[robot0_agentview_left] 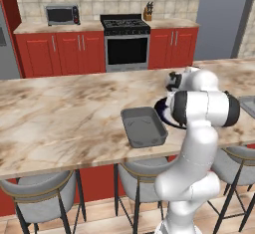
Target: Place one cooked food and one vegetable from the large plate to each tupperware container.
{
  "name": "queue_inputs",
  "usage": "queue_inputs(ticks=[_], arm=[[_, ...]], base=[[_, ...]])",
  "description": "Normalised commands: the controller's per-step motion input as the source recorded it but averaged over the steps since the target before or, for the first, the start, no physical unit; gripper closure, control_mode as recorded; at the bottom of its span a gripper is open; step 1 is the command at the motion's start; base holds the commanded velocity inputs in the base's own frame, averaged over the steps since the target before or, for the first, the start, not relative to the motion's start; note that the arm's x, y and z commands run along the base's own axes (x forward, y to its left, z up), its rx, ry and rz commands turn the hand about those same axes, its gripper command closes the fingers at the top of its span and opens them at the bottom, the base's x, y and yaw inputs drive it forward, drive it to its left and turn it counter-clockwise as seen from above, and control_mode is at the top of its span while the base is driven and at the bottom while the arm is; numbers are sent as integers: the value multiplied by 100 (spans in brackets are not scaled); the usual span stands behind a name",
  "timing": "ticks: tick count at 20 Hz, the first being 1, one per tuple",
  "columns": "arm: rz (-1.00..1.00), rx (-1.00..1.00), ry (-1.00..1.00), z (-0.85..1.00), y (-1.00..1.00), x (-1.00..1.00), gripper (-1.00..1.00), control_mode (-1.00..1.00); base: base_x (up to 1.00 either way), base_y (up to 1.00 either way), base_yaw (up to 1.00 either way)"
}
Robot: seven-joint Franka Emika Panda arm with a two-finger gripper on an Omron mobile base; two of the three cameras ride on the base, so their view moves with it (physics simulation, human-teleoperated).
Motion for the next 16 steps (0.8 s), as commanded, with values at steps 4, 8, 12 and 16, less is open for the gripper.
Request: queue_inputs(ticks=[4,8,12,16], arm=[[34,0,0,100,72,-42,100,-100],[51,0,0,93,83,-29,100,-100],[56,0,0,28,95,-18,100,-100],[30,-3,0,-9,86,0,100,-100]], base=[[0,0,0],[0,0,0],[0,0,0],[0,0,0]])
